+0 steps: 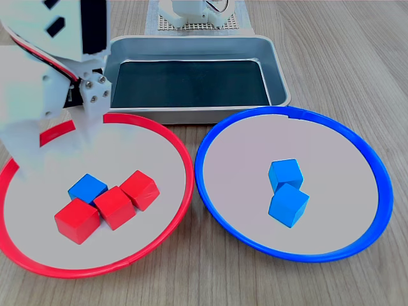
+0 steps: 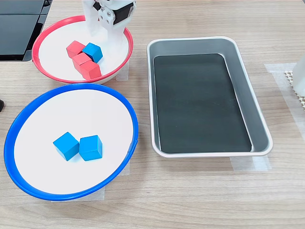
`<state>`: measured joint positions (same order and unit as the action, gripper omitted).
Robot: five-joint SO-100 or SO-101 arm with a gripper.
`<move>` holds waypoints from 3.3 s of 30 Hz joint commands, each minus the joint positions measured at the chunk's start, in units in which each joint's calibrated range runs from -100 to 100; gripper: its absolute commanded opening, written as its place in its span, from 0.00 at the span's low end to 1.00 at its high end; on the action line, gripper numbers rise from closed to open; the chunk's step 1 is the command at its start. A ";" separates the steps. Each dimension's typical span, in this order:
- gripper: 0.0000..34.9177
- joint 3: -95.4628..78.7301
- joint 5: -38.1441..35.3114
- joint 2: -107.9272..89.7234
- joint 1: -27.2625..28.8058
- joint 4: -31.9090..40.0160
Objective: Relocate any misplaced blocks to their matching dishes.
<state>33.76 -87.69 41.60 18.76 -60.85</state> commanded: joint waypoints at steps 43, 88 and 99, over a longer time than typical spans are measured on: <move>0.42 13.53 0.24 7.14 -3.28 -4.24; 0.01 3.70 8.16 -8.47 -8.46 -4.48; 0.01 3.34 14.95 -11.45 -14.01 -6.96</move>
<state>37.02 -75.48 34.10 7.17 -66.88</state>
